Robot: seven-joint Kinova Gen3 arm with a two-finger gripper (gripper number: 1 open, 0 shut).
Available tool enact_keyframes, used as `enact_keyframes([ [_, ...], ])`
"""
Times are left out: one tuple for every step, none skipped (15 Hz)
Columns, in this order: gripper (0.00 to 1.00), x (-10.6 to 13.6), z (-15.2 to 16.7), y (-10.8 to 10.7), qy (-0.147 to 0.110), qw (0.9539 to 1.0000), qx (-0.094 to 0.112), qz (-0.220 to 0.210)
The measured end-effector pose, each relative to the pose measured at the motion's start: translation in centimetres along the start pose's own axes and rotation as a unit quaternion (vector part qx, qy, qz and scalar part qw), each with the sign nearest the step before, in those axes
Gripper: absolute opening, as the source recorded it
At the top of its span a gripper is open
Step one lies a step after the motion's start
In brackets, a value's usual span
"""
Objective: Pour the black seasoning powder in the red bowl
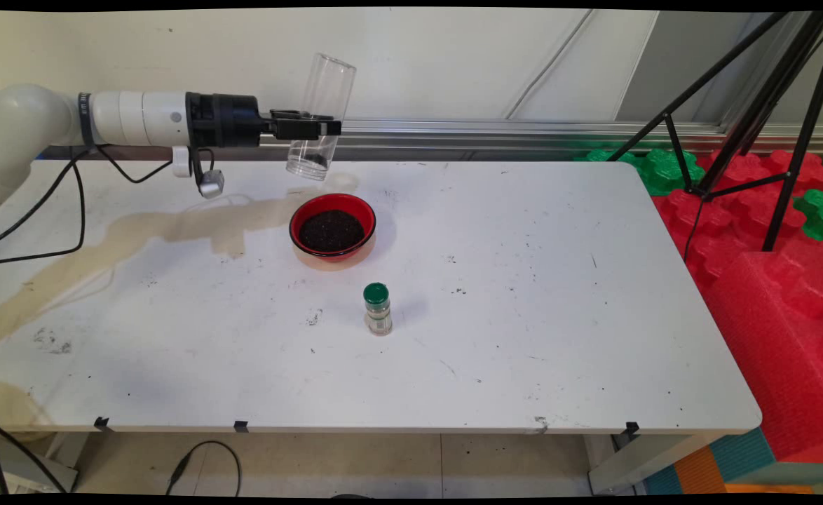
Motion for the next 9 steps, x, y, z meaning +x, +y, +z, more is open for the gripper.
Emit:
enact_keyframes([
  [0.0, 0.01, -0.04, -0.03, 0.0, 1.0, 0.0, 0.001],
  [0.0, 0.04, -0.07, -0.06, 0.0, 1.0, 0.001, 0.002],
  [0.0, 0.07, -0.14, -0.11, 0.001, 1.0, 0.001, 0.003],
  [0.0, 0.1, -0.18, -0.14, 0.001, 1.0, 0.002, 0.003],
  [0.0, 0.14, -0.23, -0.18, 0.002, 1.0, 0.002, 0.002],
  [0.0, 0.17, -0.25, -0.19, 0.002, 1.0, 0.002, 0.002],
  [0.0, 0.23, -0.28, -0.21, 0.003, 1.0, 0.002, 0.001],
  [0.0, 0.28, -0.3, -0.22, 0.003, 1.0, 0.001, 0.0],
  [0.0, 0.32, -0.33, -0.23, 0.004, 1.0, 0.001, -0.003],
])
